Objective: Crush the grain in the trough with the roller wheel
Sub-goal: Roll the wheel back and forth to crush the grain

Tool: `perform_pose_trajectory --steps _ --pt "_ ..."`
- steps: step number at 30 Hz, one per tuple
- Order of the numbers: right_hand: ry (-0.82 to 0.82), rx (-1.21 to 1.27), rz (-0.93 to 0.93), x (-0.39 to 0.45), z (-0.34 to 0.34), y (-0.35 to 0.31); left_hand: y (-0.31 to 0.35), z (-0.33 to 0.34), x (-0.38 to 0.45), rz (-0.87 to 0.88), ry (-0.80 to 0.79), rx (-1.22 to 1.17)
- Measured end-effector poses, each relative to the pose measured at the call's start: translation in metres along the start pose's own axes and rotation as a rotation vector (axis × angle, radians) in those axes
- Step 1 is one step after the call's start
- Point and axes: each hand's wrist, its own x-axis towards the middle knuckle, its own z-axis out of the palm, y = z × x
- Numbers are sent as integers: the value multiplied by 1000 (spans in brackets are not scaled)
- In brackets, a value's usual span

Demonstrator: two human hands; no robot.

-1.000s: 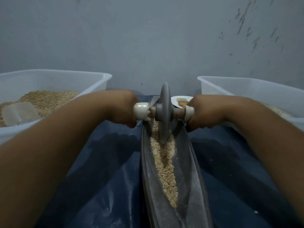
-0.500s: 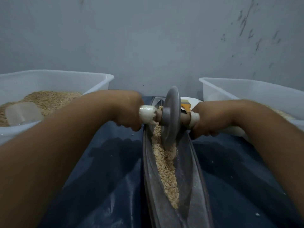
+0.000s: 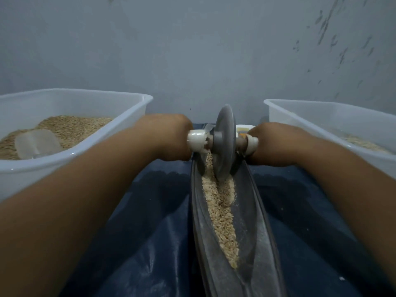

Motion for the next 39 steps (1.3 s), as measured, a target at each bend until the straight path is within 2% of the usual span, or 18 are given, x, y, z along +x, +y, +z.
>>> perform_pose_trajectory --steps 2,3,4,7,9,11,13,14,16,22,27,30,32,36,39 --pt "211 -90 4 2 8 -1 1 3 1 -24 81 9" --pt "216 -99 -5 3 8 -1 1 1 1 -23 31 -16" --pt "139 -83 -17 4 5 0 0 -1 1 -13 -59 -57" --pt "-292 106 -23 0 -13 3 -2 -11 -3 6 -351 -135" --pt "-421 164 -11 -4 -17 4 -1 -13 -3 31 -368 -109" --pt "-327 164 -6 -4 -12 3 1 -9 -1 64 -239 -75" --pt "-95 52 -25 1 -2 0 0 -5 3 61 -100 -46" --pt "5 -14 -31 3 2 -1 -1 -2 4 50 -67 -43" --pt "90 -74 -27 7 6 0 -4 3 7 27 -81 -56" --pt "129 -156 -23 7 10 1 -5 7 -5 -21 -134 -125" --pt "94 -191 -37 -19 7 -3 2 -1 -29 -18 -159 -68" --pt "-32 -136 -60 -54 -2 -10 11 -13 -59 30 -107 43" --pt "-60 -100 -83 -80 -12 -13 14 -20 -81 59 -48 82" --pt "16 -126 -129 -115 -32 -14 7 -24 -117 53 49 99" --pt "90 -190 -78 -107 -28 -13 2 -14 -115 -3 68 67"
